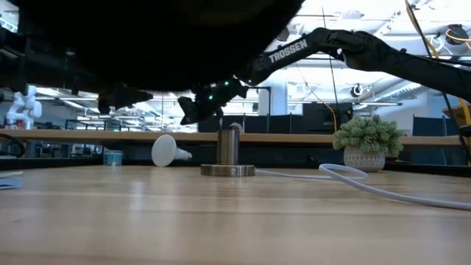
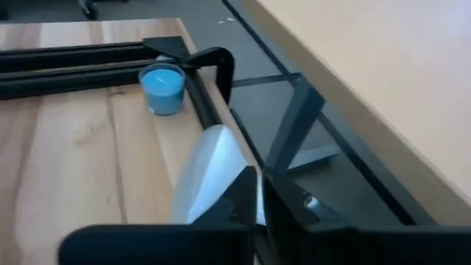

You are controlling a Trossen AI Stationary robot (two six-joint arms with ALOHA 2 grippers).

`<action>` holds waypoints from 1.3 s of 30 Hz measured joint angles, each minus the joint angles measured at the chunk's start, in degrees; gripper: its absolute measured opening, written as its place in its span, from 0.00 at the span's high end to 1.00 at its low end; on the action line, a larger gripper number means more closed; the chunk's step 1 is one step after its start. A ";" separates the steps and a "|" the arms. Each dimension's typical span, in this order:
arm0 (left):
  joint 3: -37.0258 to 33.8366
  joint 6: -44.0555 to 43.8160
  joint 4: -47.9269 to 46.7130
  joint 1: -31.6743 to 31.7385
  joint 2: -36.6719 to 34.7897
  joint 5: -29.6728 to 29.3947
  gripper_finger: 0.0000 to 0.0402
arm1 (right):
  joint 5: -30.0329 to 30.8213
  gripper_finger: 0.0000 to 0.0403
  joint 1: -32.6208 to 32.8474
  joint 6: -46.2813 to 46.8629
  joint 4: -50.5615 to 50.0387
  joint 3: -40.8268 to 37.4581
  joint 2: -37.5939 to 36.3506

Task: Screw lightbulb
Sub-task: Insert the lightbulb into the lamp

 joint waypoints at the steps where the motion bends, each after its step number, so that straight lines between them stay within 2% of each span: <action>1: 0.00 -0.01 -0.33 0.41 0.00 -2.27 0.28 | 0.04 0.97 -0.11 0.57 -0.12 0.00 -0.04; 4: 0.75 0.20 -1.96 3.22 0.02 -5.10 0.28 | 0.40 0.94 -0.75 1.30 -2.48 0.00 -0.89; 7: 4.37 0.38 -7.00 7.45 -0.04 -3.40 0.29 | 0.42 0.94 -2.18 -0.17 -8.14 0.00 -3.86; 11: 14.35 0.13 -30.38 15.61 0.04 0.76 0.35 | -0.08 0.96 -4.77 -0.38 -21.36 0.17 -9.53; 14: 23.91 -0.59 -49.99 23.68 0.04 2.34 0.42 | -3.32 0.99 -6.24 -0.92 -35.10 0.17 -12.16; 16: 29.63 1.80 -57.08 29.33 0.07 5.92 0.46 | -6.61 1.00 -6.67 -2.26 -42.31 0.07 -13.09; 19: 37.74 5.00 -64.71 37.55 1.20 13.82 0.52 | -8.98 1.00 -6.57 -3.35 -48.09 0.07 -13.70; 23: 47.30 4.79 -78.76 46.43 7.85 19.52 0.60 | -10.34 1.00 -5.62 -3.32 -52.95 -0.07 -13.68; 27: 52.32 6.39 -81.46 50.89 17.95 27.02 0.67 | -11.93 1.00 -3.87 -3.05 -53.67 -1.04 -13.93; 31: 56.09 7.39 -79.41 51.84 26.74 28.10 0.72 | -11.93 1.00 -2.15 -2.63 -54.89 -2.98 -16.24; 36: 60.69 8.68 -78.63 51.98 35.49 30.09 0.72 | -11.61 1.00 0.10 -2.10 -56.04 -8.05 -19.55; 37: 61.56 9.04 -78.46 51.97 36.89 31.65 0.72 | -11.61 1.00 0.66 -1.98 -55.84 -9.49 -20.62; 39: 62.82 9.36 -77.94 51.90 39.61 39.20 0.72 | -11.61 1.00 1.48 -1.92 -54.78 -12.83 -23.29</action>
